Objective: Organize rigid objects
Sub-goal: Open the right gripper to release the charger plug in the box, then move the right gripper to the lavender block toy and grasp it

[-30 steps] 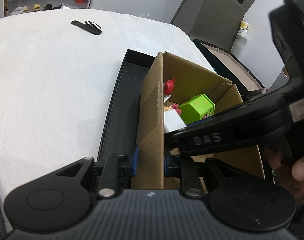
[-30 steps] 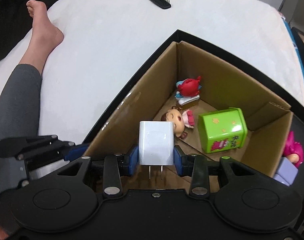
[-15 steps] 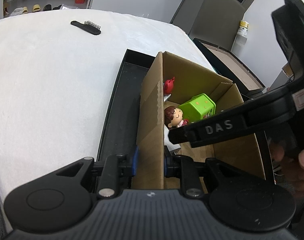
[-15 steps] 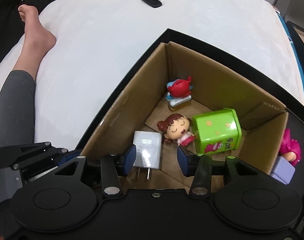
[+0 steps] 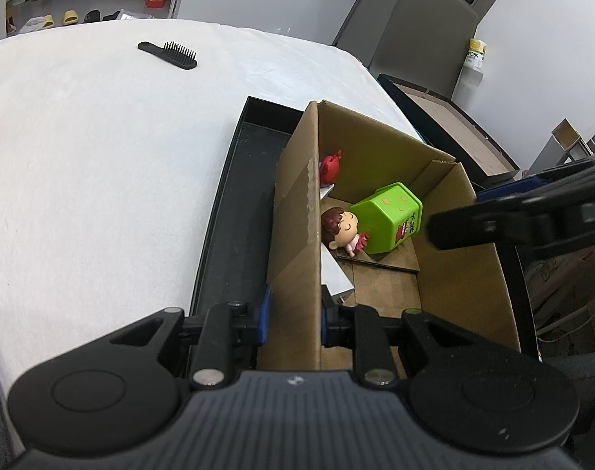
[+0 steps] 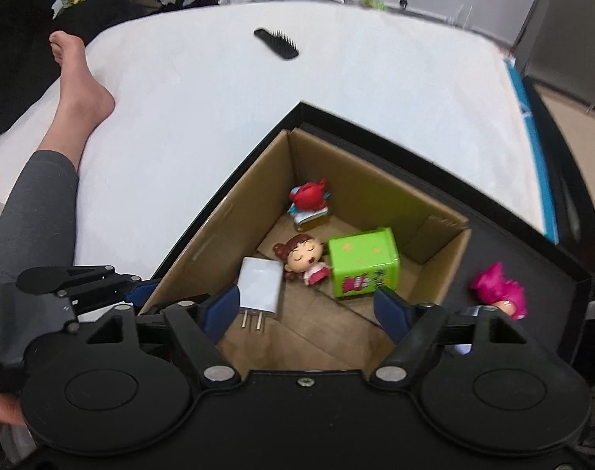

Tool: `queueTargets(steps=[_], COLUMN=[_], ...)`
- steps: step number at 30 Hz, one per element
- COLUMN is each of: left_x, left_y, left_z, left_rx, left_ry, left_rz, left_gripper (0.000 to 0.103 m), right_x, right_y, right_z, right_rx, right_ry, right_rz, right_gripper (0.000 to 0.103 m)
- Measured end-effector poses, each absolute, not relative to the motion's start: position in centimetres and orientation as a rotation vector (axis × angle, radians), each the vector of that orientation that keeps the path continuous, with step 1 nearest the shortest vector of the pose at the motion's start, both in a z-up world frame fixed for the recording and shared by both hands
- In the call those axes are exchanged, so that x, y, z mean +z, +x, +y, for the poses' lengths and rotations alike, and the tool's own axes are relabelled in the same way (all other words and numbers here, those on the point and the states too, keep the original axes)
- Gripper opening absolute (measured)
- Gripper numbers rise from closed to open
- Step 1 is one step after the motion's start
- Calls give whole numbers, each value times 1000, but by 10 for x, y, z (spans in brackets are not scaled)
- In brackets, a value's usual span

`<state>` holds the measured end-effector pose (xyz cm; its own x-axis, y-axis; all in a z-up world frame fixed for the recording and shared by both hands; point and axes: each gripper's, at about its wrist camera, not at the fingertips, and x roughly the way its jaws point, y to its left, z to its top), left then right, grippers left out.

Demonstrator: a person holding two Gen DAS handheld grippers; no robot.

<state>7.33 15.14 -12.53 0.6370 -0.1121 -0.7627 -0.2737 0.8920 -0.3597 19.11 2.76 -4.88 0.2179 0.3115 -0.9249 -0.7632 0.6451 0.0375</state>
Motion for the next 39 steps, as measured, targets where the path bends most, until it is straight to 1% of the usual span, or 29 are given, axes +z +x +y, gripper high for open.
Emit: queueTargets(steps=[2, 4, 8, 10, 19, 24, 39], left_x=[-126, -126, -127, -127, -127, -127, -127], left_y=[74, 74, 73, 73, 73, 73, 73], left_z=[151, 150, 151, 151, 152, 153, 153], left_rx=[97, 98, 98, 99, 97, 96, 96], left_ry=[-470, -467, -472, -471, -472, -474, -475], left_rz=[885, 887, 887, 886, 887, 888, 889], left_gripper=[21, 21, 21, 21, 21, 21, 21], right_x=[-43, -39, -29, -23, -15, -22, -53], right_y=[191, 189, 188, 187, 209, 231, 263], right_z=[22, 16, 5, -3, -42, -65, -94], right_rx=[785, 775, 782, 777, 624, 545, 386], right_ry=[-481, -481, -473, -459, -397, -310, -282], right_rz=[1107, 1086, 1060, 1040, 979, 1046, 1138], right_gripper=[78, 86, 93, 99, 103, 103, 103])
